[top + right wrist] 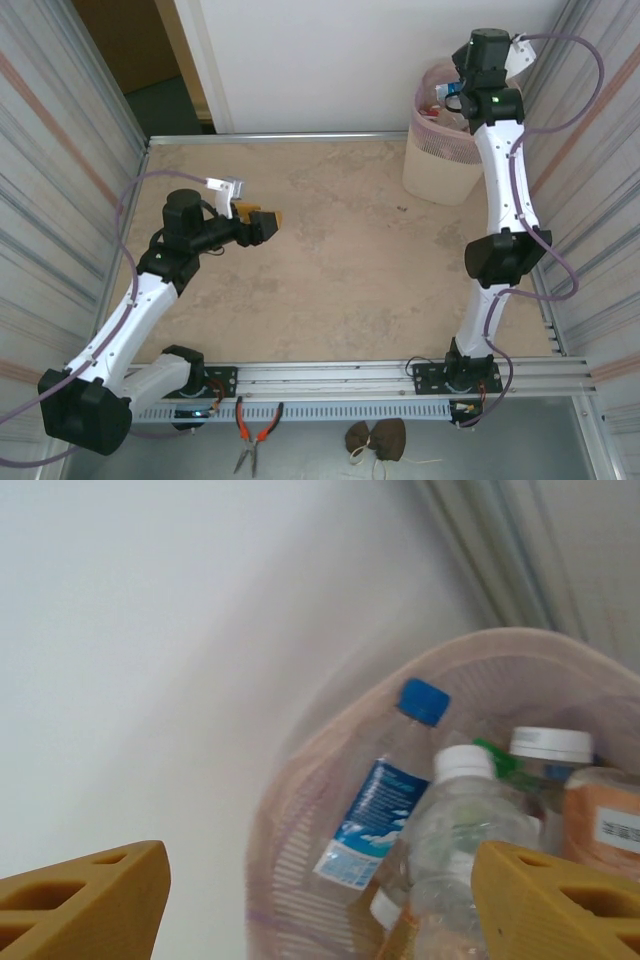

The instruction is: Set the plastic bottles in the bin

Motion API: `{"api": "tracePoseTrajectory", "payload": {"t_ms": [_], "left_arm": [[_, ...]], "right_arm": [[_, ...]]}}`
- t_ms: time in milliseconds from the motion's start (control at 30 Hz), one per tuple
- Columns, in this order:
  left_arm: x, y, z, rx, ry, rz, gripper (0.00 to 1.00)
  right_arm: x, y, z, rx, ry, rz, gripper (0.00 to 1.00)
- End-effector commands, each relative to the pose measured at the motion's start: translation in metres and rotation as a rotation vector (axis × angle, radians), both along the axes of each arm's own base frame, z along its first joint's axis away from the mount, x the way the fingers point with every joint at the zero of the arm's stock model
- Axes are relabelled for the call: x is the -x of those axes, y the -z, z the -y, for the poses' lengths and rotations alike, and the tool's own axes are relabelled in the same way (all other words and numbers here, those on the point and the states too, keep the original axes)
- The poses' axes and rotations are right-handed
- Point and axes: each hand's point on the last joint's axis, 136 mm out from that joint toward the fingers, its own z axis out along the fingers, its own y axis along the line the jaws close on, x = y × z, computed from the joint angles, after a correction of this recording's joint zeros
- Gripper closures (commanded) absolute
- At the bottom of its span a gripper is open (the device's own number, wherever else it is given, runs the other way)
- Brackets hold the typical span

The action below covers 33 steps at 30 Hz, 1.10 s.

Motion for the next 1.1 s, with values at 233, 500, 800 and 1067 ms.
{"api": "tracePoseTrajectory", "payload": {"t_ms": [233,500,800,1067], "left_arm": [[-0.003,-0.003,0.000,0.015,0.001,0.015,0.16],[-0.003,-0.001,-0.001,0.009,-0.005,0.011,0.16],[-0.001,-0.002,-0.004,-0.012,-0.012,0.022,0.16],[-0.008,0.004,-0.014,-0.034,-0.051,0.021,0.16]], "right_arm": [[-0.033,0.015,-0.016,-0.069,-0.314,0.013,0.33],[-0.060,0.081,-0.024,-0.238,-0.438,-0.041,0.36],[-0.044,0.055,-0.013,-0.176,-0.418,-0.011,0.37],[0.005,0.005,-0.006,-0.042,-0.435,0.019,0.32]]}}
